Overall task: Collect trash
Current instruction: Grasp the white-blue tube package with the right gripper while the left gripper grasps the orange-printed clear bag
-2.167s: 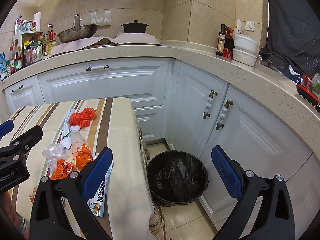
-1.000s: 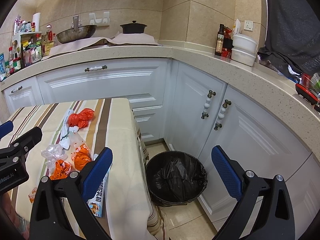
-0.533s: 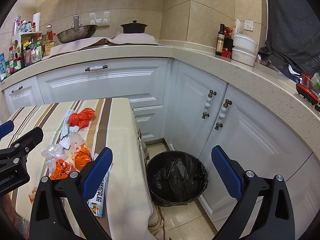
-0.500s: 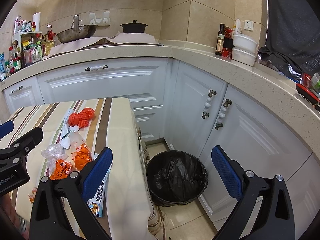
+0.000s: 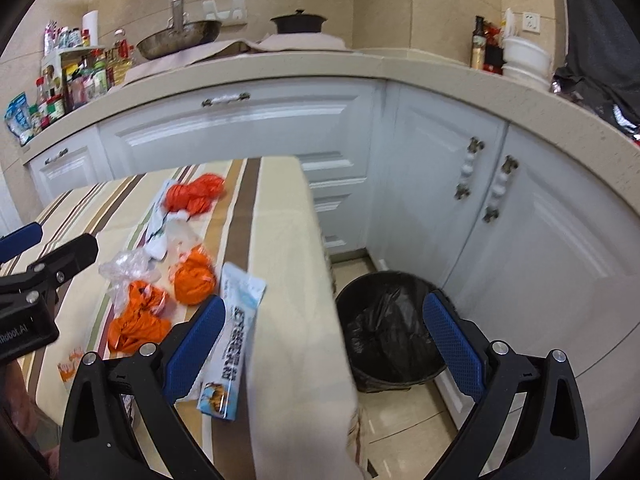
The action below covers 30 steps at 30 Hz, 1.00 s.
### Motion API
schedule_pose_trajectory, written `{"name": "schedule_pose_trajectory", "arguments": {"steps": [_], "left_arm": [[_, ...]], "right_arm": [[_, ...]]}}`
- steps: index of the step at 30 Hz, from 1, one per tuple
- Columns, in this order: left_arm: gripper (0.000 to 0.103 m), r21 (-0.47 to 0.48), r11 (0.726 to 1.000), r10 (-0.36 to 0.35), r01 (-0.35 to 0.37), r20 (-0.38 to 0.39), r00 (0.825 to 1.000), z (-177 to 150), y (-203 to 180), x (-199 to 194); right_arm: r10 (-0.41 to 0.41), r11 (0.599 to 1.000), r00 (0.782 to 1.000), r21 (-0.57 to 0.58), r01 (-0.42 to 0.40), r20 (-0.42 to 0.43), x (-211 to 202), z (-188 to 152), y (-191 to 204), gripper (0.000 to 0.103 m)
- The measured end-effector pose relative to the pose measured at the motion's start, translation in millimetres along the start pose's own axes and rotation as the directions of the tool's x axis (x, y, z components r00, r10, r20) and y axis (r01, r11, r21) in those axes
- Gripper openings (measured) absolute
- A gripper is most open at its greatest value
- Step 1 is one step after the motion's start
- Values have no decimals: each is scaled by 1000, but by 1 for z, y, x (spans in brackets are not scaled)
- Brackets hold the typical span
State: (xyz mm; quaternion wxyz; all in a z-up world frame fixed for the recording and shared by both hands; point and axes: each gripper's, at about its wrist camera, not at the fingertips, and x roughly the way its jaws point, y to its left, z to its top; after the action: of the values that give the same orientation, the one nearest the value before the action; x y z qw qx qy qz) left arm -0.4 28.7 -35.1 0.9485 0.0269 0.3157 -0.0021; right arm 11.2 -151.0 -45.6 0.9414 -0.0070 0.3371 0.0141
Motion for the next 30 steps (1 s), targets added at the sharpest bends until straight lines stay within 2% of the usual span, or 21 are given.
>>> {"name": "schedule_pose_trajectory", "arguments": {"steps": [7,12,13,14,15,17,20,30], "left_arm": [[99,-3,1000,20,-20,-68,997,-27,32,11],[97,-13,1000,16,-17,-107,994,-43,48,14],[96,-15,1000,14,-15,-111,994,-45,50,14],[93,-18,1000,10,-12,-117,993,-47,53,14],[91,-21,1000,7,-10,-124,992,-49,54,14],[87,-30,1000,-5,1,-132,991,-53,58,14],[83,-43,999,-28,22,-143,989,-56,63,14],[80,-49,997,-69,62,-157,985,-65,68,3]], "right_arm": [[83,996,995,-12,-84,-47,17,-18,20,96],[106,994,992,-26,-108,-65,25,-22,30,94],[111,993,991,-27,-113,-69,26,-23,32,93],[116,993,991,-27,-118,-72,26,-23,33,87],[122,992,989,-30,-125,-78,28,-23,34,74],[141,989,985,-26,-144,-95,31,-23,34,62],[150,988,983,-22,-153,-109,35,-24,36,62],[154,987,979,-23,-159,-133,41,-29,35,57]]}}
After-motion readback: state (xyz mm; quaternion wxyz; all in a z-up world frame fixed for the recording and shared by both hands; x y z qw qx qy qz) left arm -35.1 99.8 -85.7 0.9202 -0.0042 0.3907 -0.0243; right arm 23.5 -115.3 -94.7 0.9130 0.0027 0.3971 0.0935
